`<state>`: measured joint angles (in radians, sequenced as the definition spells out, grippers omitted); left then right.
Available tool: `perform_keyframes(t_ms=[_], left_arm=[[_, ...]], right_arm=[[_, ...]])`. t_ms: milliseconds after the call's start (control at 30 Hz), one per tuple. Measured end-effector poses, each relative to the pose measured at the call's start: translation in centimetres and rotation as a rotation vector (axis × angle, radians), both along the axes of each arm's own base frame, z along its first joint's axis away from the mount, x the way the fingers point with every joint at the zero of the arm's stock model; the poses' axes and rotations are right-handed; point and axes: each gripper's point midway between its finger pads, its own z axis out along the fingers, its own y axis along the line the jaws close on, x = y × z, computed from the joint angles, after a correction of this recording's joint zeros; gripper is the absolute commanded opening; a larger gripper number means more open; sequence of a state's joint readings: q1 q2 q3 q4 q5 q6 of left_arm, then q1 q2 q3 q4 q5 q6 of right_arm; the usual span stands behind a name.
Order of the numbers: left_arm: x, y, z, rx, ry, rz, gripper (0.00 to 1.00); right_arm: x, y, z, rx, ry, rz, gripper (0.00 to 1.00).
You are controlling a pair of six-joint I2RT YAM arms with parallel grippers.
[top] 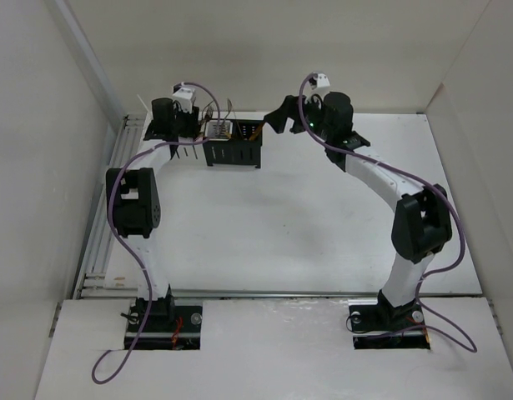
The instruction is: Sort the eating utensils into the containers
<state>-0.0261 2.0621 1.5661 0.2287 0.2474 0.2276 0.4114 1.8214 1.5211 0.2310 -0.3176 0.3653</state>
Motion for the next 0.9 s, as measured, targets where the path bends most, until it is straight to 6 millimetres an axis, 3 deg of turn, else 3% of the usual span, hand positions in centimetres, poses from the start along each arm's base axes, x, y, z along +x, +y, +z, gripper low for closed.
perform_keyframes(t_ms=[100, 400, 600, 767, 900], left_arm=[[0.3, 0.0, 0.9, -0.003, -0.031, -0.005, 0.61], [0.5, 1.1, 2.1, 0.011, -0.007, 0.053, 0.61], [0.9, 1.8, 6.0, -0.036, -0.007, 0.101, 0.62], [0.3, 3.5, 11.8, -0.07, -0.054, 0.235, 0.68], [-2.3, 7.8, 17.0, -0.067, -0.126, 0.444, 0.71]], right_arm=[[-0.2, -0.4, 0.2, -0.009, -0.005, -0.006, 0.97], [-1.1, -1.7, 2.2, -0.023, -0.052, -0.029, 0.97], [-1.4, -3.3, 3.2, -0.03, -0.077, -0.057, 1.0], [-0.6, -7.9, 3.3, -0.051, -0.042, -0.144, 1.0], [0.0, -15.9, 1.9, -0.08, 0.036, -0.311, 1.0]])
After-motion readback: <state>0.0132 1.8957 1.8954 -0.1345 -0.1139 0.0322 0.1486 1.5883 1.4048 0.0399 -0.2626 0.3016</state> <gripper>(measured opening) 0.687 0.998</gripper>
